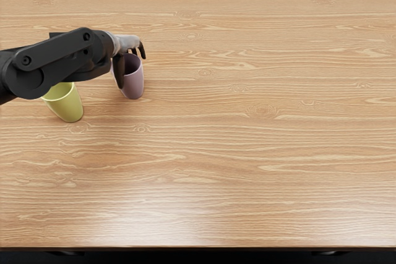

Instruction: Pick up cup and place in cup with left hand

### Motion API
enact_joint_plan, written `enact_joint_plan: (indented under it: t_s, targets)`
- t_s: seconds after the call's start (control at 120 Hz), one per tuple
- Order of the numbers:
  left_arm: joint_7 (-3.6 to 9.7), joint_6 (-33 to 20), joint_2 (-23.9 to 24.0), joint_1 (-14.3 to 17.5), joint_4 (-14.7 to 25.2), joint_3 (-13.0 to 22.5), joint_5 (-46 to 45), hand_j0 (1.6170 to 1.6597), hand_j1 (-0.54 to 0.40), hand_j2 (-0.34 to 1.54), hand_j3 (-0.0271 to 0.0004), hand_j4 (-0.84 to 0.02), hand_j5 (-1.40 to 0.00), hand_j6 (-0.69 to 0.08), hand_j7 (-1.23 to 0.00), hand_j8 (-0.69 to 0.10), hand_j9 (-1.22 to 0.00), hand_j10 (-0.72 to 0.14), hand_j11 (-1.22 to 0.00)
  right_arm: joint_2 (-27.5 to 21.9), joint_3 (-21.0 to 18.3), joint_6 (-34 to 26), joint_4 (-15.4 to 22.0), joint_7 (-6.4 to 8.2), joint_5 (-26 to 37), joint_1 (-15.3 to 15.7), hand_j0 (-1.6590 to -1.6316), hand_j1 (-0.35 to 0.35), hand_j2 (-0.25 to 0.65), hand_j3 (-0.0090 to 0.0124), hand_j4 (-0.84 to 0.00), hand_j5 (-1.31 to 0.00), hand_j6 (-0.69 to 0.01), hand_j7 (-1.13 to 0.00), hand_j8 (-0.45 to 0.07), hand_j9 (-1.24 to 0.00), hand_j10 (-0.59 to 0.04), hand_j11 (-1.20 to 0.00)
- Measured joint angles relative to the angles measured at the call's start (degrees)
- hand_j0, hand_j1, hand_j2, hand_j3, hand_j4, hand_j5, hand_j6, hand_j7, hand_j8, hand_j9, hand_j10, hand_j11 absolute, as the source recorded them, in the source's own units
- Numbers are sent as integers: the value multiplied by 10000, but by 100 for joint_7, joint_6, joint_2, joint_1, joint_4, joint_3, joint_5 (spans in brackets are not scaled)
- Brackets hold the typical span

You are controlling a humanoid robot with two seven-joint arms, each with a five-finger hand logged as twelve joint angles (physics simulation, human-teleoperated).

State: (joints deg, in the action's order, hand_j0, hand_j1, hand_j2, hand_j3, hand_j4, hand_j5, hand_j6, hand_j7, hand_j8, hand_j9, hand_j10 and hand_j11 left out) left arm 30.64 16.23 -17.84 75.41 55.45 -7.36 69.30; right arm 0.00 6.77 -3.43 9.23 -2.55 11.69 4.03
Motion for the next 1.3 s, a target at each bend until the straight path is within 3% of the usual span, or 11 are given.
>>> enact_joint_plan:
  t_s: [0.258, 0.375, 0.667, 0.842, 1.0, 1.3]
  targets:
    - [5, 24, -8, -7, 12, -1, -49, 16578, -1298, 950, 0, -4575, -4885, -3400, -5025, -3007, -5330, -4282, -5321, 0, 0, 0, 0, 0, 0, -5, -16581, -3204, -48, 0, -242, -311, -244, -311, -243, -311, -242, -311]
    - [15, 34, 0, -17, 23, -1, -42, 16578, -1808, 1426, 0, -5117, -5036, -2997, -5162, -2509, -5730, -3879, -5715, 0, 0, 0, 0, 0, 0, -6, -16581, -3204, -48, 0, -243, -312, -244, -311, -243, -311, -242, -311]
    - [98, 64, 8, 17, 117, 5, -83, 16563, -1771, 1595, 0, -4972, -5522, -2912, -5547, -2299, -6238, -3783, -6240, 0, 0, 0, 0, 0, -3, -7, -16581, -3205, -48, 0, -242, -311, -243, -310, -242, -311, -241, -311]
    - [299, 75, -7, 96, 289, 8, -136, 16555, -1145, 1047, 0, -4856, -6073, -3192, -6012, -2740, -6378, -4240, -6367, 0, 0, 0, 0, 1, -1, -7, -16581, -3204, -48, 0, -242, -311, -243, -311, -242, -311, -241, -311]
    - [378, 144, -55, 185, 363, 4, -147, 16552, -873, 812, 0, -4758, -6265, -3321, -6216, -2918, -6418, -4441, -6394, 0, 0, 0, 0, 2, 0, -12, -16581, -3204, -48, 0, -241, -311, -243, -310, -241, -311, -240, -311]
    - [430, 232, -569, 246, 1063, -44, -224, 16547, -683, 683, 0, -4707, -6377, -3500, -6173, -3166, -6325, -4577, -6405, 0, 0, 0, 0, 8, -3, -9, -16581, -3203, -48, 0, -242, -311, -242, -311, -241, -311, -240, -311]
